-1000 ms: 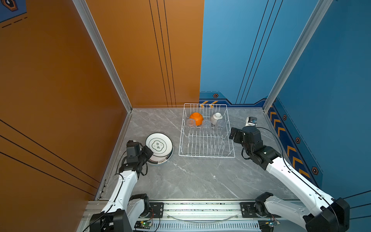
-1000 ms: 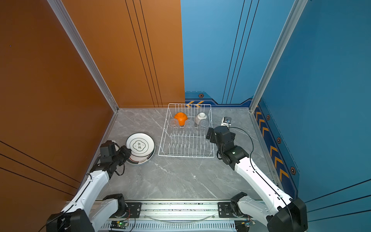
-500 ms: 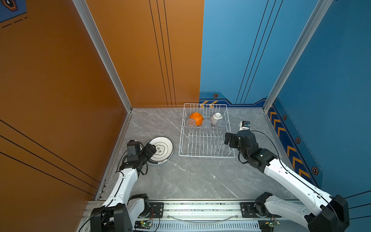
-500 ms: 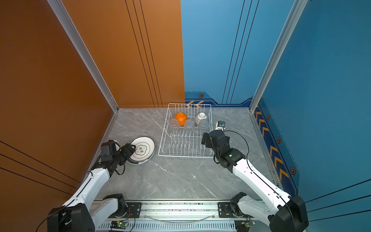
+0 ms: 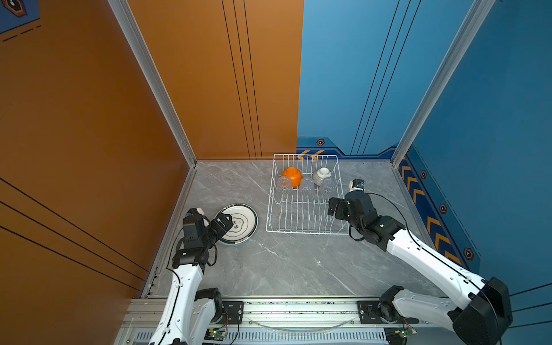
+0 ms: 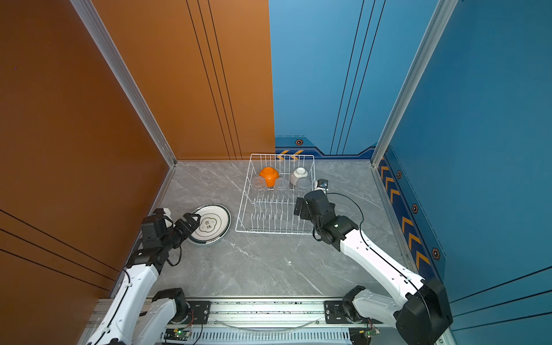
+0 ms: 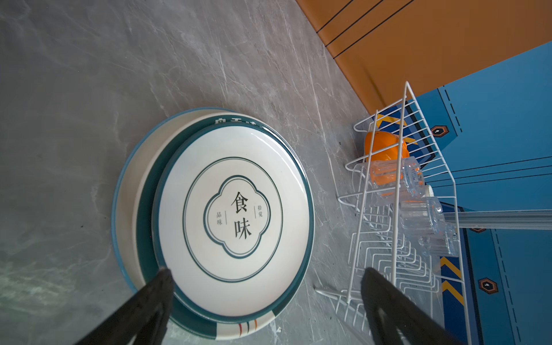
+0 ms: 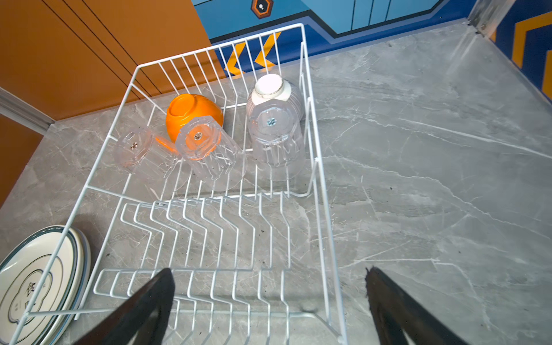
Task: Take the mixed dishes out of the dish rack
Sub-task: 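Reach the right gripper into the rack and close on a clear glass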
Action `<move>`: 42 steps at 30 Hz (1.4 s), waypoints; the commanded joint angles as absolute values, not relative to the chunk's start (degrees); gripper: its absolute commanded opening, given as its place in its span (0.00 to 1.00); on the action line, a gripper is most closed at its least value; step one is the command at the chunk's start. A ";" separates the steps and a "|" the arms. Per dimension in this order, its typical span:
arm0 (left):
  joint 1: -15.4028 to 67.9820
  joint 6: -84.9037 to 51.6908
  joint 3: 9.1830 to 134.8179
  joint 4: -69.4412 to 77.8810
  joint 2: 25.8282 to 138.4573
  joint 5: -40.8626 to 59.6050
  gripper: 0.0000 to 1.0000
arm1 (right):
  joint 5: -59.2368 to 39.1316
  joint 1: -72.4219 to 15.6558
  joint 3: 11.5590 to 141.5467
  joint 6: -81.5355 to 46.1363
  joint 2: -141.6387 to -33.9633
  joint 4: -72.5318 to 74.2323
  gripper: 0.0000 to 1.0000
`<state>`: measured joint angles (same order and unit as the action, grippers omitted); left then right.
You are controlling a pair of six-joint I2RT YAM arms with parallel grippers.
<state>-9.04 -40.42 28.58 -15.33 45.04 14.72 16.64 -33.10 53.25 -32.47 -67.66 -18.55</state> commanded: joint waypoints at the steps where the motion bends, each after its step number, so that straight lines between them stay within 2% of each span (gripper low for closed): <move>1: -8.39 -39.70 28.43 -15.76 45.29 16.69 0.98 | 8.79 -33.50 56.16 -34.77 -69.76 -21.09 1.00; 7: -6.30 -41.50 26.91 -11.29 47.49 19.42 0.98 | 6.29 -34.23 63.85 -32.48 -78.62 -24.72 1.00; 14: -4.20 -40.66 26.99 -10.27 47.71 24.09 0.98 | 7.39 -33.78 84.26 -25.53 -97.39 -36.31 1.00; 28: 1.44 -37.33 30.53 -15.32 46.88 21.00 0.98 | 10.66 -32.79 108.11 -23.31 -120.96 -40.77 1.00; 35: 1.19 -36.00 31.66 -18.54 45.87 19.85 0.98 | 15.29 -32.27 114.88 -24.49 -126.23 -42.86 1.00; 42: 0.40 -36.95 29.85 -18.51 44.80 19.17 0.98 | 15.97 -31.11 115.47 -25.93 -127.31 -43.81 0.97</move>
<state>0.91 -37.32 30.44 -17.37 45.45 20.36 13.87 -31.59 114.24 -24.84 -126.50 -41.19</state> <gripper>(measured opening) 0.981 0.977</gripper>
